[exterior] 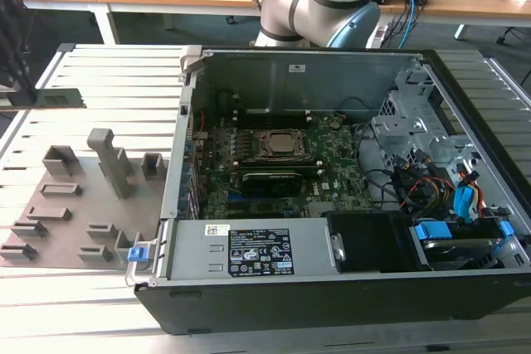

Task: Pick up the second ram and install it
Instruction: 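Pick up the second ram and move it above second insertion slot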

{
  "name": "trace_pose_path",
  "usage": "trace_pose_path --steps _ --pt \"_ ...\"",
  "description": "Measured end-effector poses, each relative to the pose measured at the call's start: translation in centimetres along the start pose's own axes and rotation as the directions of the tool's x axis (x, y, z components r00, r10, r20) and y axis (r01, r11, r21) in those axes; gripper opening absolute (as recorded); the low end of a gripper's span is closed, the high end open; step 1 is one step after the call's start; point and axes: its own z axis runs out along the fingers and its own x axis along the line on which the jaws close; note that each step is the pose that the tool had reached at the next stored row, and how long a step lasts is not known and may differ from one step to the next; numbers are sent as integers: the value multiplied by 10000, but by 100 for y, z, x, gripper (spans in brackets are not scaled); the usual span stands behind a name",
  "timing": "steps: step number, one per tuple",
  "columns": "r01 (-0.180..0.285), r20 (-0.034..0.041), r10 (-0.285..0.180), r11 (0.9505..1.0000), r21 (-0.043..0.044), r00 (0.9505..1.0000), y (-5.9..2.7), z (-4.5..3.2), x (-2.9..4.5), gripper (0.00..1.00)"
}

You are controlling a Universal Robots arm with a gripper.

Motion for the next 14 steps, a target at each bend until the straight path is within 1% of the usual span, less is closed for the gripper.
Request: trace_pose_path --steps 3,4,7,8,9,10,12,14 --pt "-2 -1 2 10000 -1 10000 -127 -7 10 14" --pt "0 0 0 10000 0 10000 -207 -11 17 14" --pt "-1 -1 1 10000 -1 10000 -381 -20 31 14" --pt "0 -1 0 10000 0 10000 -423 -22 35 14" --pt "1 -1 -1 10000 -1 10000 -447 -23 37 14" --pt "-1 -1 1 10000 -1 10000 -509 -27 42 14" --pt "-1 -1 1 10000 -2 10000 -599 -31 49 14" --pt "0 -1 0 10000 -1 10000 -666 -35 55 14"
